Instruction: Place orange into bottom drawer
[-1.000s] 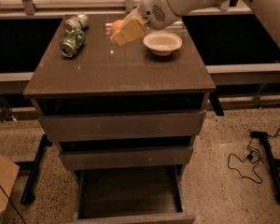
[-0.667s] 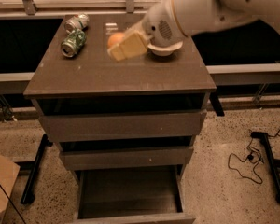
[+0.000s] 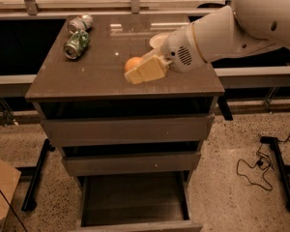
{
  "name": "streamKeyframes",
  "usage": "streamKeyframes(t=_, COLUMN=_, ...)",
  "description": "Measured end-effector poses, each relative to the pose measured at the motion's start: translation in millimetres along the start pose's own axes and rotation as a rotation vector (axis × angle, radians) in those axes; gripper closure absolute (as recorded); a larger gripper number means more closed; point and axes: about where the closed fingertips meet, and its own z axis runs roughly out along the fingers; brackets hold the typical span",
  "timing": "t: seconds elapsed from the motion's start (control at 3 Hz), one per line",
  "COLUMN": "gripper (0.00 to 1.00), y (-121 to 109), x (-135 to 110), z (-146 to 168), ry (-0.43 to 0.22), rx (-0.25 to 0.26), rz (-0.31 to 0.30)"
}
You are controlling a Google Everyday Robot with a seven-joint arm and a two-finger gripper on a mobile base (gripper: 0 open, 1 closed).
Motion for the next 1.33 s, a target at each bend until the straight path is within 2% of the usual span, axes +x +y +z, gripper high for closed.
streamKeyframes(t=0.33, gripper=1.0, y=1, x=21, z=11, ry=0.05, rx=-0.037, rz=0.005)
streamKeyframes(t=0.67, gripper=1.0, y=8, x=55, z=26, ry=0.047, rx=-0.063, rz=0.039)
streamKeyframes(t=1.0, gripper=1.0, y=7, x=115, z=54, ry=0.027, rx=-0.075, rz=0.118)
streamKeyframes(t=1.33, gripper=1.0, y=-4, x=190, z=88, ry=-0.012, rx=-0.095, rz=0.227)
